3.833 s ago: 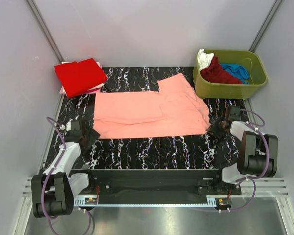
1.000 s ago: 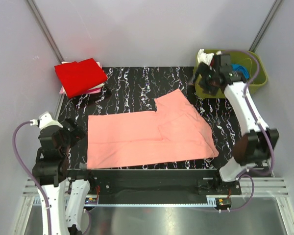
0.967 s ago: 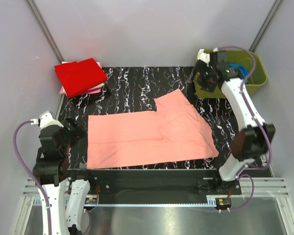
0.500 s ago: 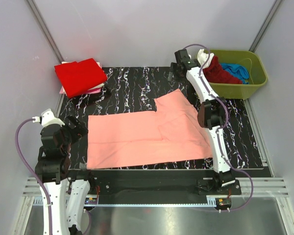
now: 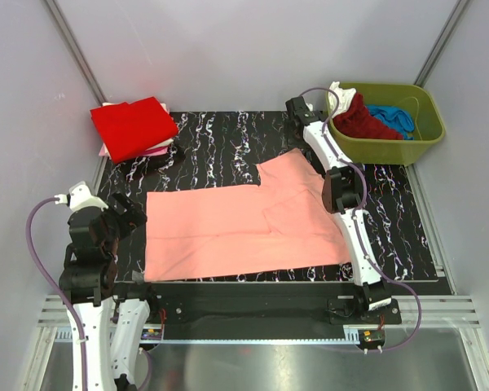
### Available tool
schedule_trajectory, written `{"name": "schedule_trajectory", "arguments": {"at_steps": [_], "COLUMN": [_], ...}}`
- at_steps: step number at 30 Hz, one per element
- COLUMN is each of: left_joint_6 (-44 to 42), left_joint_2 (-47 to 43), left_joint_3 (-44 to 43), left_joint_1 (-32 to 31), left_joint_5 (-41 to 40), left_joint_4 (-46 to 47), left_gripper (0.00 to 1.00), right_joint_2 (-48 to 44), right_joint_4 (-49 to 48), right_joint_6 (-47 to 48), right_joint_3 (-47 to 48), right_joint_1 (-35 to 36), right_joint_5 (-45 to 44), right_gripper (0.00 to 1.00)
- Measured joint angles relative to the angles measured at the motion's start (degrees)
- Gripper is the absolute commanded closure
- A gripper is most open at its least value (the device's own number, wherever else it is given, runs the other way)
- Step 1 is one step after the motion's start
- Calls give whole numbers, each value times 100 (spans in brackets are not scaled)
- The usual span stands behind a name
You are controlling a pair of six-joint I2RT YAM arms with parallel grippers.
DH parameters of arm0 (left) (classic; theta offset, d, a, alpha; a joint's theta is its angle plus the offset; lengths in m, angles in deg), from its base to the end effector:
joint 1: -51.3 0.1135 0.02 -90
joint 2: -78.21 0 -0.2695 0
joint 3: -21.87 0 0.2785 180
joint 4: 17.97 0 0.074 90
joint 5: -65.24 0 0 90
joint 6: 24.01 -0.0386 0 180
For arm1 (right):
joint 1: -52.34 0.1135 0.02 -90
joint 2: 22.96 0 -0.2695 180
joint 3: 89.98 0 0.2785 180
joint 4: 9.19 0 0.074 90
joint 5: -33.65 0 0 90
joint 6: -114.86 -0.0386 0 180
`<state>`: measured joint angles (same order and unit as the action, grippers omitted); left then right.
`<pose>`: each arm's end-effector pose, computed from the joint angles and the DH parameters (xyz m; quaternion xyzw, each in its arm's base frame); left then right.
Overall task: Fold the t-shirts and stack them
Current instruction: Fold the tshirt
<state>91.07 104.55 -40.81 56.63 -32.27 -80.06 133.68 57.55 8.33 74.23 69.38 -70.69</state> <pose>0.1030 0.0147 0.3493 -0.2552 0.8064 -0.0364 0.5323 0.5770 0.1669 0.1614 0.0289 0.9566 -0.0390 0.2872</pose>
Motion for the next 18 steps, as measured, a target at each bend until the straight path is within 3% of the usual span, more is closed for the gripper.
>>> {"name": "schedule_trajectory", "arguments": {"at_steps": [4,8,11,15,18], "left_joint_6": [24,37,44,66,79], "left_joint_2": [-2,-9,-17,-37,-37], "left_joint_3": [2,2,2,2,2], "left_joint_1": [0,0,0,0,0], "left_joint_5": [-4,-7,-26,-70,-92], "left_joint_4": [2,2,2,0,0], "left_gripper": [1,1,1,1,1], "right_joint_2": [76,96,96,52,-28], "right_joint_4": [-168,-243,-315,-535,-640], "right_joint_6": [35,35,-9,-72,-111], "right_joint_3": [63,68,11,-138,-302], "right_joint_1": [0,2,4,17,22], "right_joint_5": [-28,-59,-59,-55,-66], "right_gripper": [36,59,71,100,100]}}
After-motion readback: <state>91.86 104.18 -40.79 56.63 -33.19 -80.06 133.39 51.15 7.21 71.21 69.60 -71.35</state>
